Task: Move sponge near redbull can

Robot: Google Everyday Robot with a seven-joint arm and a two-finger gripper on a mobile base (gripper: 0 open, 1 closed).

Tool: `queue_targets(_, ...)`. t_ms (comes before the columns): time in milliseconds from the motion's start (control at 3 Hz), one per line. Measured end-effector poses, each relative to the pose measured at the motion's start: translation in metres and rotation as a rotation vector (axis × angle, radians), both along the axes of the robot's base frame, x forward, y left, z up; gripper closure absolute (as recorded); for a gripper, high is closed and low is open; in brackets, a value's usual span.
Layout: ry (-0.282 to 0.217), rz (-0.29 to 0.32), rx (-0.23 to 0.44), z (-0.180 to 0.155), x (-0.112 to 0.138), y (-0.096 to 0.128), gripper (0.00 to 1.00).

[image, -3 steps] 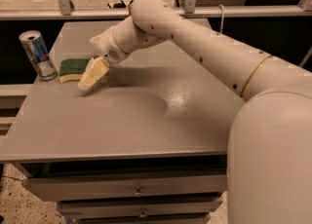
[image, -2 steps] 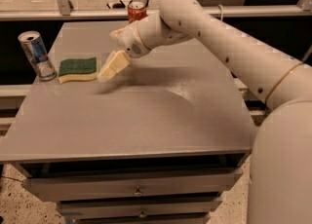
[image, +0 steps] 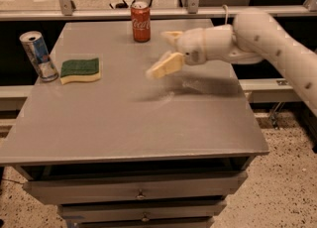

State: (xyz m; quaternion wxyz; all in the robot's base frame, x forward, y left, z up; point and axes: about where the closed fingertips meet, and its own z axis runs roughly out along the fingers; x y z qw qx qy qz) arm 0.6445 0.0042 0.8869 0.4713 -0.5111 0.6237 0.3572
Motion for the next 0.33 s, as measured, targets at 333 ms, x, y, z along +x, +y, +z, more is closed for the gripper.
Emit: queue_targets(333, 0.003, -0.080, 0.010, 0.0029, -0.0032, -0.0500, 0.00)
